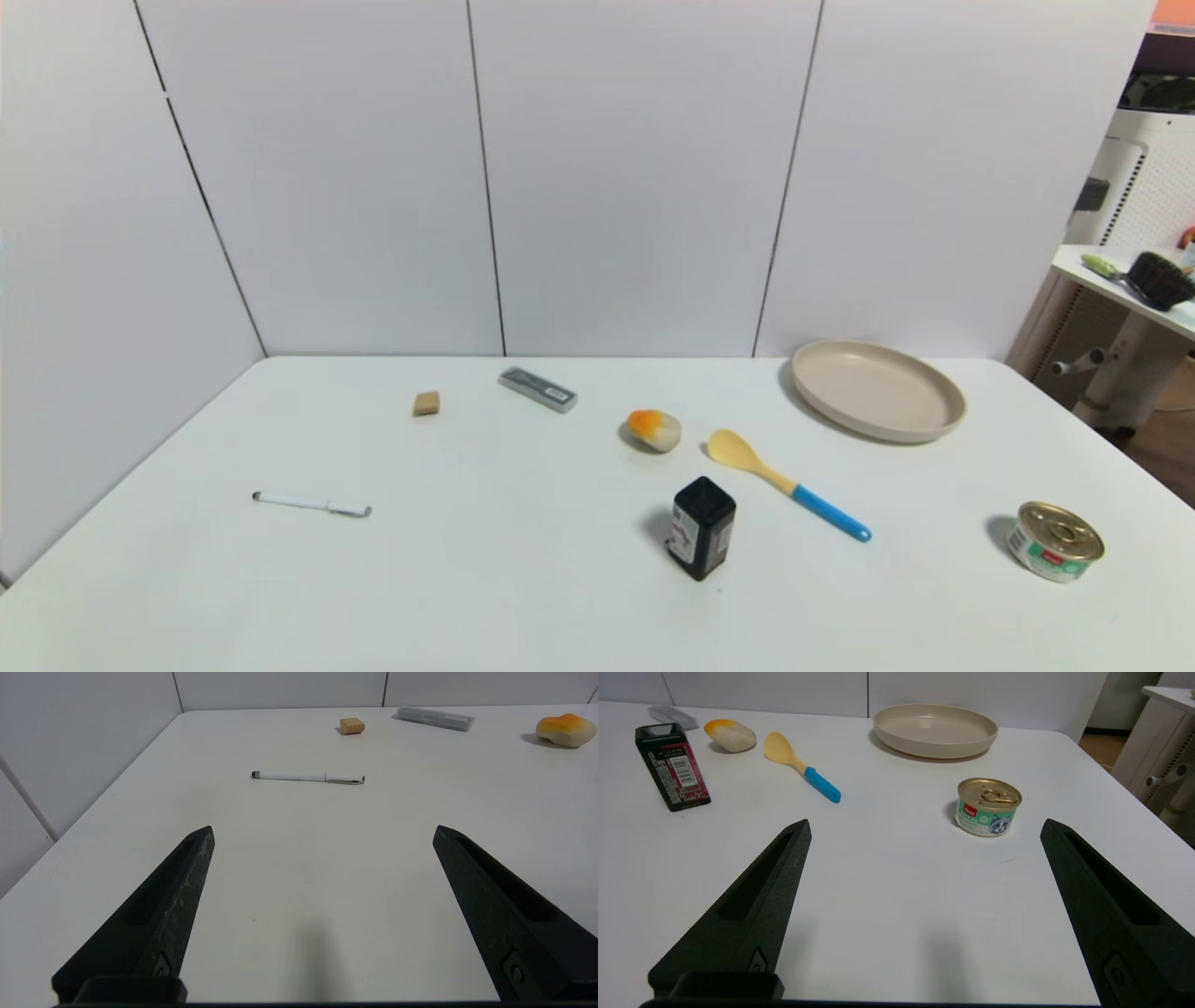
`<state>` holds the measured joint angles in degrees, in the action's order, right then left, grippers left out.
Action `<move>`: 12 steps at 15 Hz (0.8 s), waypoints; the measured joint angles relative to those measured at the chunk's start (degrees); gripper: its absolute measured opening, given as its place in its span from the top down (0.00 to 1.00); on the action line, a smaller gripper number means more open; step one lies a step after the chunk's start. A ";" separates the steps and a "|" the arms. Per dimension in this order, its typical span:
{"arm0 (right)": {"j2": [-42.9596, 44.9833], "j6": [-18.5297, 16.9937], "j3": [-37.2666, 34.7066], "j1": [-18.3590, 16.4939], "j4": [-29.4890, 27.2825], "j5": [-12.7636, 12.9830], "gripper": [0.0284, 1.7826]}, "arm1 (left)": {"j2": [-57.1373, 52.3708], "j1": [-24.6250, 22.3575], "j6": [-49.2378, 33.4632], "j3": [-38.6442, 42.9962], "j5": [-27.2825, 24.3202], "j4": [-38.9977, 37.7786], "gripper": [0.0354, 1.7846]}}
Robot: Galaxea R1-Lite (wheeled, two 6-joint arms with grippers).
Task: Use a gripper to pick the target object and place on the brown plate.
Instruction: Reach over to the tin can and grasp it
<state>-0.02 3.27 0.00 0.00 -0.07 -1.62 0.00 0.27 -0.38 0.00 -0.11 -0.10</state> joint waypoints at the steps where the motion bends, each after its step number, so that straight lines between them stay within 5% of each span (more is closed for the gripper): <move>1: 0.00 -0.13 0.00 0.00 0.05 0.06 0.05 | 0.00 0.00 0.02 0.00 -0.02 0.00 0.06; 12: -6.06 0.78 2.47 -0.21 -0.26 -0.33 0.05 | 0.00 0.00 -0.06 0.00 -0.02 0.02 0.06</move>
<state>-6.08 4.05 2.47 -0.21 -0.33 -1.95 0.00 0.27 -0.44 0.00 -0.13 -0.07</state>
